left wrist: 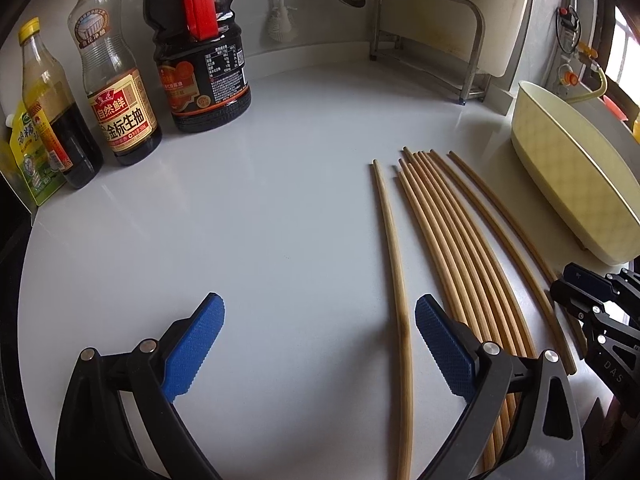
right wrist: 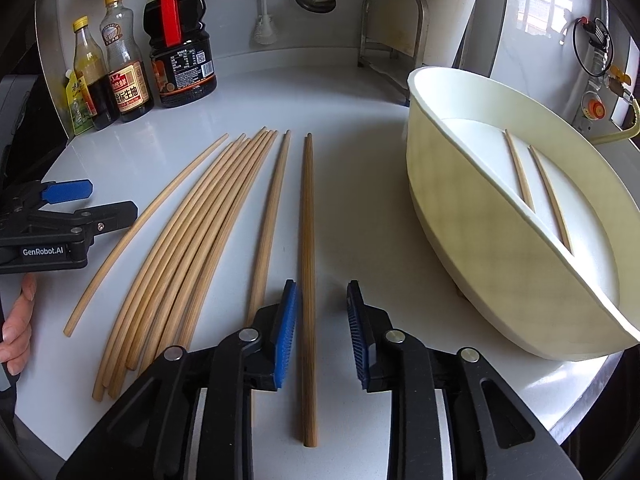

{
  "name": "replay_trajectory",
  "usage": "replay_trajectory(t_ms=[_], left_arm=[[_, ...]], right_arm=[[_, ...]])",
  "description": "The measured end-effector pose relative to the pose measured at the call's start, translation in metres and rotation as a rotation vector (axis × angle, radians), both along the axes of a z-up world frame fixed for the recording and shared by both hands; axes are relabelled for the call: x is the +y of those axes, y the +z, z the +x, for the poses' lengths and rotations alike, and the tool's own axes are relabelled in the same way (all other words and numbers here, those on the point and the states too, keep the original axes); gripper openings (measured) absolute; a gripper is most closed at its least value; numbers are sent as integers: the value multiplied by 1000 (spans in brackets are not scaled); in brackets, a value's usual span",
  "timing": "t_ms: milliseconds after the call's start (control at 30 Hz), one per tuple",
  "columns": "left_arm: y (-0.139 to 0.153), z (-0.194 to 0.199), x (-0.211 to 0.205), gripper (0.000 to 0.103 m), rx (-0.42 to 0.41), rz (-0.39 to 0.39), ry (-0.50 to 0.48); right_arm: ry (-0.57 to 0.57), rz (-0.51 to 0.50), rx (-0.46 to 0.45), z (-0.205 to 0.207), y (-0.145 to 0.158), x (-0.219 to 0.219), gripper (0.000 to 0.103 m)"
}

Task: Organize utensils
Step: 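Close the right tool on a separated chopstick while the left tool aligns on another, then carry both held chopsticks up and over the cream basin with both tools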

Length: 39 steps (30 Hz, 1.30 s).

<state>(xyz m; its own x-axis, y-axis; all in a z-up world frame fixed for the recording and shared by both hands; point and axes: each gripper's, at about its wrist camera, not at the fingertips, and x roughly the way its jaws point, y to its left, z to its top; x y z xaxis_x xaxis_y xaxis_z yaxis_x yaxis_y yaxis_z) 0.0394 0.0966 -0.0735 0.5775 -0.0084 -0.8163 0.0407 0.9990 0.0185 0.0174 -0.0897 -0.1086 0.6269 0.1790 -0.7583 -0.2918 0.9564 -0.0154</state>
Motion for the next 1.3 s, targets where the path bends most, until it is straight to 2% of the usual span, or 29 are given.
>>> replay_trajectory(t_ms=[100, 167, 300, 467, 500, 567, 633, 700, 733, 767, 833, 900, 967, 1100, 1300], left_arm=[[-3, 2, 0, 95, 15, 9, 5], [-4, 3, 1, 95, 19, 10, 8], [-8, 4, -3, 97, 34, 38, -4], [-9, 3, -5, 98, 31, 33, -21], [-10, 3, -4, 98, 33, 25, -24], [-10, 3, -4, 97, 36, 11, -29], [-10, 2, -4, 91, 36, -10, -43], [-7, -1, -9, 76, 24, -8, -71], [-6, -3, -12, 71, 19, -8, -87], [-5, -5, -16, 62, 15, -9, -100], [-4, -8, -22, 45, 8, -13, -127], [-3, -11, -25, 11, 4, -16, -142], [-2, -12, -25, 8, 5, -21, -137], [-2, -10, -18, 7, 12, -53, -120], [4, -10, -13, 7, 0, -96, -111]], right_arm=[[-3, -6, -8, 3, 0, 0, 38], [-1, -3, -7, 6, 1, 0, 39], [4, -1, -8, 10, 1, 2, 39], [36, -3, -7, 12, 2, 9, 39], [42, -4, -6, 13, 2, 10, 37], [51, -5, -5, 13, 3, 13, 28], [59, -16, -9, 13, 3, 16, 19], [65, -31, -17, 13, 3, 20, 15], [67, -35, -18, 13, 3, 21, 12], [68, -37, -18, 13, 3, 22, 7], [65, -39, -17, 13, 3, 23, 7], [59, -31, -16, 14, 3, 22, 6], [51, -23, -14, 14, 3, 20, 6], [42, -28, -26, 13, 2, 20, 6], [37, 21, -64, 5, 16, 17, 6]])
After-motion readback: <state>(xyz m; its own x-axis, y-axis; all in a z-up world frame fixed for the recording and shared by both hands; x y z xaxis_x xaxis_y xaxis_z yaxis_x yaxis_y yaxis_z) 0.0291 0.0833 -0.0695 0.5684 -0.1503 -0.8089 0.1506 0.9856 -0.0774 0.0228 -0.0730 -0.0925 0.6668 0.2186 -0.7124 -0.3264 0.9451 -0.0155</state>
